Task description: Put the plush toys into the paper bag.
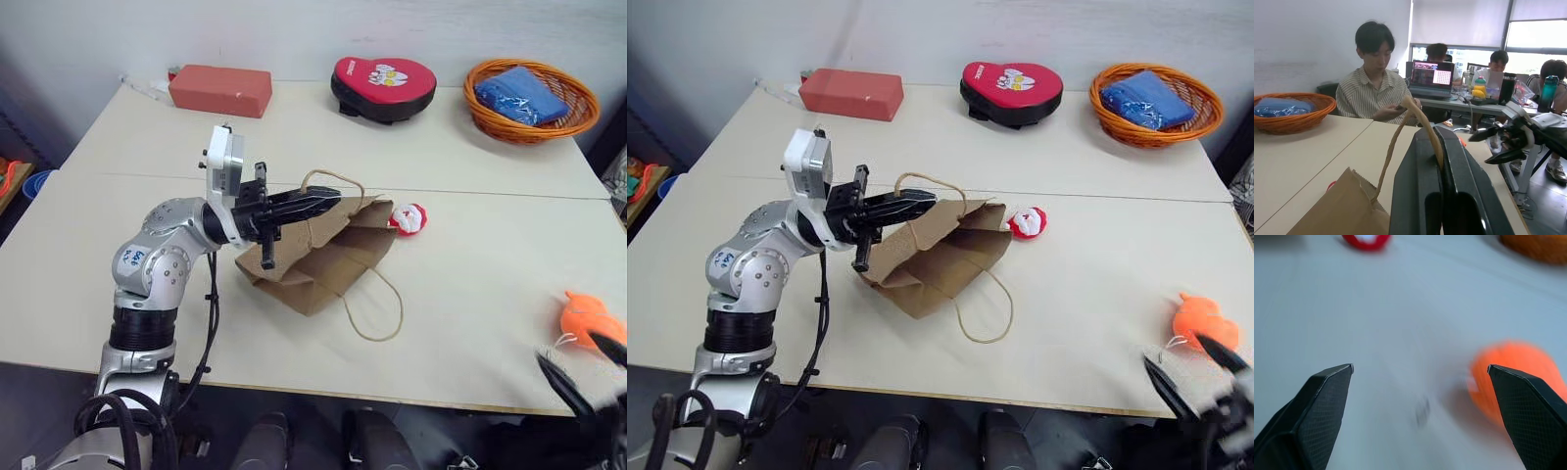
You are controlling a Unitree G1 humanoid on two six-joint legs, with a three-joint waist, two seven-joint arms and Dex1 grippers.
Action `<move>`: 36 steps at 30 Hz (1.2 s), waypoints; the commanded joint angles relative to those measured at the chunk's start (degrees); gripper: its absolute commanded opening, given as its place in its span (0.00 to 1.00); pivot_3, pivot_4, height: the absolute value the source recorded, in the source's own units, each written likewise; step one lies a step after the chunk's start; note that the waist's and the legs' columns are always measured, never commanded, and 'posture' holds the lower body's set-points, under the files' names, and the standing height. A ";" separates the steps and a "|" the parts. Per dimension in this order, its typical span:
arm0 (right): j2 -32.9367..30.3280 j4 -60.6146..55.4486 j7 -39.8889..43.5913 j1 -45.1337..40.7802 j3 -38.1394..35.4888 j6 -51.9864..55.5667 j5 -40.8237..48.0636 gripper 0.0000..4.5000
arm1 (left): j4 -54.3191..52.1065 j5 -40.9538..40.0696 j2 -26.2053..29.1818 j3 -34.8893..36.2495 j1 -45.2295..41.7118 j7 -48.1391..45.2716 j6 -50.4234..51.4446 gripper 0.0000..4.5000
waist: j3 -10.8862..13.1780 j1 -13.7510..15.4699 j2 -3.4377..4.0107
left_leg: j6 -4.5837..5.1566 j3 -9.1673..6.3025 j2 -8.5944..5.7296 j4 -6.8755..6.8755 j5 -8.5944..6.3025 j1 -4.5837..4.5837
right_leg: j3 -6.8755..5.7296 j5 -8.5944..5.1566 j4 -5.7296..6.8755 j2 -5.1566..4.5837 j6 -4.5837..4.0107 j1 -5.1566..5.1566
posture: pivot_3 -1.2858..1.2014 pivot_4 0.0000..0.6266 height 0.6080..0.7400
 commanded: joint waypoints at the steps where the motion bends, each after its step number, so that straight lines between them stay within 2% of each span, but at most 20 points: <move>1: 1.84 2.72 -2.81 1.20 -2.82 -5.41 0.09 1.00 | -0.88 -0.55 0.05 0.32 -0.47 0.09 -0.92 0.00 | 0.00 -0.93 0.00 | 0.00 0.12 0.00 0.00 0.00 0.07 | 0.13 0.01 0.01 0.01 0.02 0.01 | 0.52 0.24 1.00; 7: 0.17 6.05 -7.18 0.33 -1.42 -7.79 -2.74 1.00 | -0.90 -0.13 0.43 -0.34 -0.73 -0.19 -0.87 0.00 | 0.00 -1.63 0.04 | -0.01 0.32 0.00 -0.69 0.02 1.25 | 0.37 0.01 -0.17 0.03 0.01 0.94 | 0.52 0.24 1.00; 15: -13.48 8.61 -16.68 -11.86 2.43 6.76 -9.31 1.00 | -1.86 0.23 0.93 -1.17 -0.55 -0.14 -0.70 0.00 | 0.00 -1.27 0.04 | -0.05 0.62 0.02 -0.85 0.06 1.44 | 0.68 0.01 -0.13 0.11 0.02 0.91 | 0.52 0.24 1.00; 20: -21.48 14.20 -13.61 -18.18 8.94 14.60 -11.55 1.00 | -2.68 0.25 0.96 -1.84 -0.40 0.25 -0.66 0.00 | 0.00 -0.90 0.02 | -0.01 0.60 0.01 -0.79 0.06 1.32 | 0.68 0.01 -0.20 0.11 0.02 0.88 | 0.52 0.24 1.00; 23: -23.67 18.31 -12.74 -22.13 11.11 16.48 -11.75 0.87 | -2.71 0.35 1.13 -2.03 -0.45 0.27 -0.74 0.00 | 0.01 -0.98 0.01 | 0.00 0.60 0.02 -0.80 0.05 1.31 | 0.67 0.01 -0.21 0.11 0.02 0.87 | 0.52 0.24 1.00; 32: -26.25 24.89 -6.76 -28.47 14.77 11.93 -12.02 0.20 | -2.42 0.39 1.71 -1.74 -0.61 0.40 -0.96 0.00 | 0.03 -1.41 -0.08 | 0.00 0.61 0.03 -0.79 0.06 1.33 | 0.67 0.01 -0.19 0.13 0.03 0.89 | 0.52 0.24 1.00; 35: -24.33 19.16 -0.06 -29.37 14.37 5.05 -6.56 0.01 | -1.88 0.39 2.03 -1.62 -0.84 0.12 -1.18 0.00 | 0.04 -1.59 -0.10 | 0.00 0.62 0.04 -0.79 0.06 1.33 | 0.67 0.01 -0.20 0.13 0.03 0.89 | 0.52 0.24 1.00; 36: -23.30 15.16 3.45 -29.64 14.56 3.16 -3.11 0.00 | -1.67 0.36 2.17 -1.57 -0.99 -0.04 -1.20 0.00 | 0.04 -1.69 -0.10 | 0.00 0.63 0.04 -0.80 0.06 1.34 | 0.68 0.01 -0.19 0.15 0.03 0.88 | 0.52 0.24 1.00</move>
